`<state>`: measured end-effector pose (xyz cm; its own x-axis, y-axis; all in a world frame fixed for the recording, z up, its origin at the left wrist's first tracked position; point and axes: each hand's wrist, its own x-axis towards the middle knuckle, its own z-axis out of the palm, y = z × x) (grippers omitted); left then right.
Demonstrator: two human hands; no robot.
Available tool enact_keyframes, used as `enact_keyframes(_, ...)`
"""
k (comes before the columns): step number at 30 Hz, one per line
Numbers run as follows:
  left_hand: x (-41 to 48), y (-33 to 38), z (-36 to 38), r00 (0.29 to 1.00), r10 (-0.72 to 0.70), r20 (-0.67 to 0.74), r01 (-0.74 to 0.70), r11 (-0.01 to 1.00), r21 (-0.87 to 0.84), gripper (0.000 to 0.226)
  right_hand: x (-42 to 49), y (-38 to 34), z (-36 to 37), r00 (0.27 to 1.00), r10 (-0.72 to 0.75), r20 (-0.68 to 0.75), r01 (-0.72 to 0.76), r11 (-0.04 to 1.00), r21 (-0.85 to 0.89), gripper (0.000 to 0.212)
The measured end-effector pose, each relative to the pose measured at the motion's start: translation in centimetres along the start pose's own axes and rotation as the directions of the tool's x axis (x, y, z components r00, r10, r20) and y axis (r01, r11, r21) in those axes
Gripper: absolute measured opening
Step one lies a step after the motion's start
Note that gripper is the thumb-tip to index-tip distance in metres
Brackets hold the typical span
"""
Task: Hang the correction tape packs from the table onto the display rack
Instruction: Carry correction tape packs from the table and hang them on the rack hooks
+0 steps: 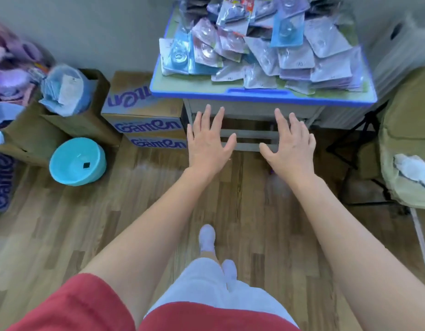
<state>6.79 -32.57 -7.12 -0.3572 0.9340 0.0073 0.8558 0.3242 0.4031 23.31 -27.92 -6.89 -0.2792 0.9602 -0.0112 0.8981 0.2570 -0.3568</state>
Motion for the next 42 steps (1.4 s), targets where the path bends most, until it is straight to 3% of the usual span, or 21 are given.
enact_keyframes(13,24.6,1.2,-0.9,0.999,0.034,0.011,-0.034,0.999,0.008,0.066,23.7,-0.8,-2.0,0.995,0.094,-0.025,-0.095,0.995,-0.019,0.077)
enact_keyframes(22,36.3,3.6,0.4,0.998,0.035,0.049,-0.037,0.999,0.031,0.073,36.0,0.8,-2.4,0.989,0.146,-0.016,-0.147,0.989,-0.012,0.076)
enact_keyframes(30,42.0,5.6,4.4,0.989,-0.07,0.126,0.049,0.985,0.163,0.086,44.5,3.4,-2.3,0.994,0.111,0.015,-0.109,0.989,-0.095,0.079)
enact_keyframes(42,43.5,5.6,4.4,0.993,-0.102,0.056,0.086,0.968,0.236,0.083,48.6,3.4,-1.7,0.983,0.144,0.118,-0.118,0.972,-0.201,0.083)
